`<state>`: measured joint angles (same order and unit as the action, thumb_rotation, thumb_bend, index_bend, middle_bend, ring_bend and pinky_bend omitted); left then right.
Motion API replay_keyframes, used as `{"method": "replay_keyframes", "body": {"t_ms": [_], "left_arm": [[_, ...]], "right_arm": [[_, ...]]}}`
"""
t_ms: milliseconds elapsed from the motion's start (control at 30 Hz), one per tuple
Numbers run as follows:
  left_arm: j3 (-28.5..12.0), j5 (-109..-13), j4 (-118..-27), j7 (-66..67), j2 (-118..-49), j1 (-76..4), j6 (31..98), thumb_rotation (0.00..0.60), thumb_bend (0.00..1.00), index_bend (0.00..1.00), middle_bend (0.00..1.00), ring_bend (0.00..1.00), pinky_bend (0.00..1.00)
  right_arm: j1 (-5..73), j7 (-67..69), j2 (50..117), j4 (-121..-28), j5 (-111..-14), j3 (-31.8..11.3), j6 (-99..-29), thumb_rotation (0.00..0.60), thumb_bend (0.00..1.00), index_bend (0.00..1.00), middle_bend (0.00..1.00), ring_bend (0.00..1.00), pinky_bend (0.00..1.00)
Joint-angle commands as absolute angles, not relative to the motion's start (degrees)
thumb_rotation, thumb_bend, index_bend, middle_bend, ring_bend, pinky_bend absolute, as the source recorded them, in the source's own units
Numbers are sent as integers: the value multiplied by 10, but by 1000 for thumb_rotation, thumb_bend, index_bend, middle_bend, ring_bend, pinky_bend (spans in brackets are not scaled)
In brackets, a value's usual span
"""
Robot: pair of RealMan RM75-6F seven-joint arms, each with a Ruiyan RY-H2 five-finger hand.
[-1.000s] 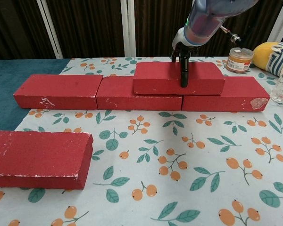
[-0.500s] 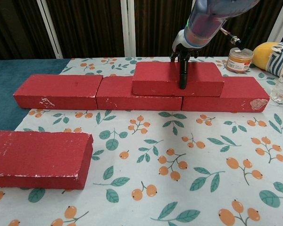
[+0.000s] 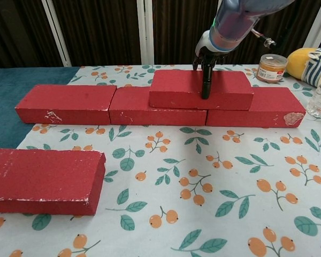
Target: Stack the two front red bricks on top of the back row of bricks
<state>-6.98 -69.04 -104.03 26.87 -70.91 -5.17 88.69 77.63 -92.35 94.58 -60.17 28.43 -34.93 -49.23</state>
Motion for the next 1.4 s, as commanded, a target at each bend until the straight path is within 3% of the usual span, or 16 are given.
{"method": "replay_keyframes", "body": {"t_ms": [33,400,633,700,800,900,1033,1167,1400], "left_arm": [[-70,-689,-1041,268,-709,-52,887,600,0,8,0,0,99],[-70,-689,-1043,267,-707,-51,888,600,0,8,0,0,99],[-70,-696,-1039,257,-706,-51,889,600,0,7,0,0,99],[-69,-706,-1034,249,-706,-52,890,600,0,7,0,0,99],[-66,-735,-1019,227,-707,-53,895,600,0,8,0,0,99],[-62,-761,-1001,206,-711,-55,898,600,0,7,0,0,99],[-55,-795,-983,183,-715,-58,899,600,0,7,0,0,99],[-36,-835,-977,160,-712,-61,892,600,0,7,0,0,99],[4,-916,-986,107,-691,-67,878,600,0,1,0,0,99]], "right_arm": [[777,-924,942,-607,287,-348,-494,600,109,0,0,0,0],[777,-905,917,-648,278,-347,-501,600,108,0,0,0,0],[746,-843,841,-777,221,-362,-502,600,107,0,0,0,0],[715,-792,804,-849,136,-367,-507,600,107,0,0,0,0],[629,-683,754,-983,-69,-360,-563,600,107,0,0,0,0],[532,-595,703,-1100,-225,-326,-616,600,107,0,0,0,0],[412,-490,622,-1196,-354,-278,-630,600,107,0,0,0,0],[312,-371,573,-1211,-480,-237,-646,600,107,0,0,0,0],[192,-167,559,-1117,-681,-172,-721,600,107,0,0,0,0]]}}
